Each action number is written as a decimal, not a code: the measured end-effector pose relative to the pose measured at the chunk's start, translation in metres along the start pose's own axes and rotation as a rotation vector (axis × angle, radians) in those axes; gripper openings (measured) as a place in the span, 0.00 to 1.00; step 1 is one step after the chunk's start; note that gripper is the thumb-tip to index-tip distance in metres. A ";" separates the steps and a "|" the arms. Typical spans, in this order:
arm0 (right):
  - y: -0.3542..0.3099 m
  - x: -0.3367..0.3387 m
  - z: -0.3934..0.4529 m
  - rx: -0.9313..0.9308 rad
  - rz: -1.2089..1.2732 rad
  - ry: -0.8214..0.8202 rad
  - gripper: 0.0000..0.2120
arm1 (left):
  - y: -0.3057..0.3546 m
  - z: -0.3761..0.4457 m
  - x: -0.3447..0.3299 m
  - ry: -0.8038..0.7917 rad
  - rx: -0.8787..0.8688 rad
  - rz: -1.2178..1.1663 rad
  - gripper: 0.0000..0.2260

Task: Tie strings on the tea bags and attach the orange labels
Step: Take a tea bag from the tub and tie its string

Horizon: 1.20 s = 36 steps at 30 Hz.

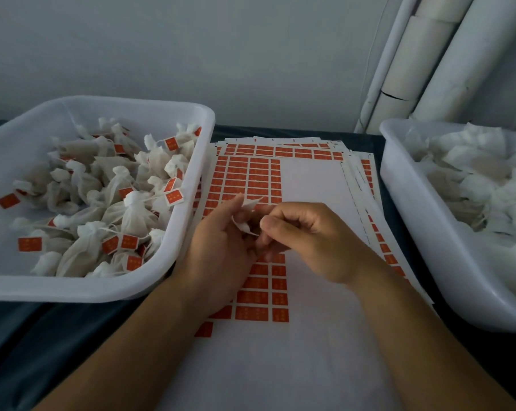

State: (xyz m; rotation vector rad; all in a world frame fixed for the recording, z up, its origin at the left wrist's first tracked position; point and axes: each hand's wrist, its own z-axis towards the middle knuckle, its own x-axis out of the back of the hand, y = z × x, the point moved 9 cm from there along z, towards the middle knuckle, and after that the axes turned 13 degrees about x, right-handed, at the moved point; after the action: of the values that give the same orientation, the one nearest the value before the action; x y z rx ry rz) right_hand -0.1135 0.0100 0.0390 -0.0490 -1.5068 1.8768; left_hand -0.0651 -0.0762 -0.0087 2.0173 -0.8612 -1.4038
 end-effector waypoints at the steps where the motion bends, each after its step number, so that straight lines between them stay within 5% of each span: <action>1: 0.000 0.003 0.000 -0.013 0.014 0.018 0.12 | 0.001 0.000 0.005 0.067 -0.024 0.049 0.19; 4: 0.005 0.011 -0.001 -0.098 0.095 0.101 0.17 | 0.009 -0.003 0.010 0.174 -0.081 0.231 0.17; 7: 0.014 0.015 -0.006 -0.216 0.317 0.191 0.19 | 0.016 -0.012 0.002 0.292 -0.171 0.756 0.16; 10: 0.017 0.020 -0.008 -0.248 0.441 0.270 0.20 | 0.014 -0.013 -0.004 0.290 -0.203 0.867 0.14; 16: 0.006 0.031 -0.004 -0.120 0.005 0.211 0.15 | 0.006 -0.004 0.004 0.359 -0.123 1.077 0.11; 20: -0.009 0.020 -0.001 0.048 -0.171 0.079 0.12 | 0.013 -0.008 -0.007 0.390 -0.320 1.255 0.13; 31: -0.022 -0.002 -0.002 0.256 -0.345 -0.070 0.08 | 0.007 -0.024 -0.043 0.037 -0.619 1.316 0.10; 36: -0.021 0.005 -0.001 0.236 -0.250 -0.046 0.08 | 0.001 -0.020 -0.038 0.035 -0.492 1.252 0.13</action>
State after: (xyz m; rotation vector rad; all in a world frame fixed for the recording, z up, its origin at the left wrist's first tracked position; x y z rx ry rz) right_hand -0.1061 0.0149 0.0582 0.2809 -1.2467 1.8465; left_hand -0.0565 -0.0475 0.0216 0.7784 -1.2545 -0.7012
